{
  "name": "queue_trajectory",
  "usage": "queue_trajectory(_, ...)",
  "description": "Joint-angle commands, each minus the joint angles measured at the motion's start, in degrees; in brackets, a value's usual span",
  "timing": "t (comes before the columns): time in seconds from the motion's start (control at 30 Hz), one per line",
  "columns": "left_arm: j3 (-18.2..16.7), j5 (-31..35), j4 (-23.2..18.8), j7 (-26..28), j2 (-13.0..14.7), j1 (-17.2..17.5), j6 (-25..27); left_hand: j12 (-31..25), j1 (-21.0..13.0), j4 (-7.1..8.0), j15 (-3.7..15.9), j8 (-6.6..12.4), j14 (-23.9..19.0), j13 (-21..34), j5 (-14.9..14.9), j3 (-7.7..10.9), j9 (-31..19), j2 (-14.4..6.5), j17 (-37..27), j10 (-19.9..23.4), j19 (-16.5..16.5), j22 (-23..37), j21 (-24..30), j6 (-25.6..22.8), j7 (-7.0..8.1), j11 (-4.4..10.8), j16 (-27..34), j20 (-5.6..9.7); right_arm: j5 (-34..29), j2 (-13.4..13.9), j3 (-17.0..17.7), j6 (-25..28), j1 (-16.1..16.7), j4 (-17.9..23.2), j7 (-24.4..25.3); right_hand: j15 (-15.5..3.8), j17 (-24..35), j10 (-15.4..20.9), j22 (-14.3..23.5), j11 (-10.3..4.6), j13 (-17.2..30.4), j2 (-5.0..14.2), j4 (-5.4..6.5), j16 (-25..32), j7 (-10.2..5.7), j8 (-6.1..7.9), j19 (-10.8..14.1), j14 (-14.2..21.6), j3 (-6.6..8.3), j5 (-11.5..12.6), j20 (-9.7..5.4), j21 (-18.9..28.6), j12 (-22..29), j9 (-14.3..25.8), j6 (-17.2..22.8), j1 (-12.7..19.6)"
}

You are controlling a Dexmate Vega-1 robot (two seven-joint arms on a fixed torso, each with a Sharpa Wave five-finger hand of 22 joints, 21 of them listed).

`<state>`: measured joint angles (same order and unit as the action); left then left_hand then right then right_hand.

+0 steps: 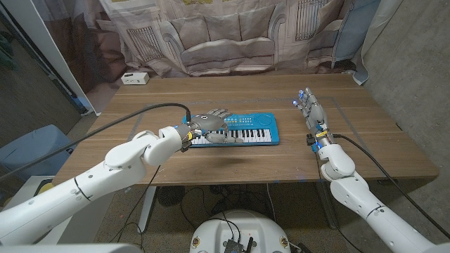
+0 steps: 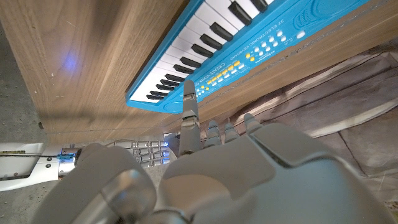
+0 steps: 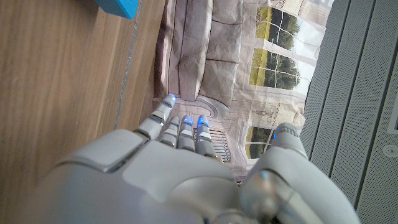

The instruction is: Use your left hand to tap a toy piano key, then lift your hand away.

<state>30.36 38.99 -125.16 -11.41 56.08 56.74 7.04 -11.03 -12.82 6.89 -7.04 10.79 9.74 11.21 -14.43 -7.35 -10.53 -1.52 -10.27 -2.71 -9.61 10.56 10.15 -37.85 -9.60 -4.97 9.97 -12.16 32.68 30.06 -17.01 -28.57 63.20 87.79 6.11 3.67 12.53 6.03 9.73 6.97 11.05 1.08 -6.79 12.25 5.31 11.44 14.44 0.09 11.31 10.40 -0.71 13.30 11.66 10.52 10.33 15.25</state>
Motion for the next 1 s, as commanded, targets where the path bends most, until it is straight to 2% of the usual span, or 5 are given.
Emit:
queue_trajectory(0.03, 1.7, 2.0, 0.8, -1.1, -0.7, -1.1, 0.4, -0.4, -0.1, 0.00, 0.28, 0.20, 1.2, -0.1, -0.4, -0.62, -0.2, -0.4, -0.2, -0.4, -3.3, 0.1, 0.5, -0.6, 1.17, 0.46, 0.3, 0.07, 0.1, -0.3, 0.2, -0.2, 0.6, 0.0, 0.5, 0.14, -0.1, 0.3, 0.1, 0.20, 0.1, 0.52, -0.01, -0.2, -0.06, -0.19, 0.2, 0.2, -0.05, 0.2, 0.22, -0.2, 0.0, 0.1, 0.5, 0.1)
queue_trajectory(0.23, 2.2, 2.5, 1.3, -1.3, -1.1, -1.6, 0.3, -0.4, -0.1, 0.00, 0.37, 0.19, 1.4, -0.1, -0.5, -0.66, -0.2, -0.5, -0.2, -0.6, -3.4, 0.1, 0.6, -0.5, 1.32, 0.55, 0.3, 0.07, 0.2, -0.3, 0.4, -0.2, 0.9, 0.1, 0.7, 0.12, -0.1, 0.2, 0.1, 0.14, 0.1, 0.55, -0.02, -0.2, -0.07, -0.20, 0.2, 0.2, -0.06, 0.2, 0.29, -0.3, 0.0, 0.1, 0.6, 0.1)
queue_trajectory(0.6, 4.0, 4.8, 2.5, -2.4, -2.3, -3.0, 0.4, -0.4, -0.1, 0.01, 0.59, 0.35, 1.5, -0.1, -0.6, -0.77, -0.1, -0.6, -0.2, -0.9, -3.6, 0.1, 0.7, -0.8, 1.45, 1.35, 0.4, 0.08, -2.9, 0.6, 1.0, 1.0, 2.1, 1.9, 4.2, 0.23, -0.1, 0.3, 0.1, 0.04, 0.1, 0.60, -0.05, -0.2, -0.13, -0.23, 0.2, 0.3, -0.10, 0.2, 0.38, -0.5, 0.0, 0.1, 0.6, 0.1)
queue_trajectory(1.0, 5.0, 5.4, 3.3, -3.2, -3.1, -3.7, 0.2, -0.5, -0.2, -0.01, 0.91, 0.40, 1.7, -0.1, -0.7, -0.88, -0.1, -0.8, -0.2, -1.0, -3.9, 0.1, 0.7, -0.9, 1.78, 1.94, 0.5, 0.07, -3.0, 1.0, 1.5, 0.8, 2.6, 2.2, 4.3, 0.25, -0.1, 0.3, 0.1, 0.06, 0.1, 0.64, -0.10, -0.2, -0.20, -0.26, 0.2, 0.3, -0.13, 0.1, 0.43, -0.6, 0.0, 0.1, 0.6, 0.1)
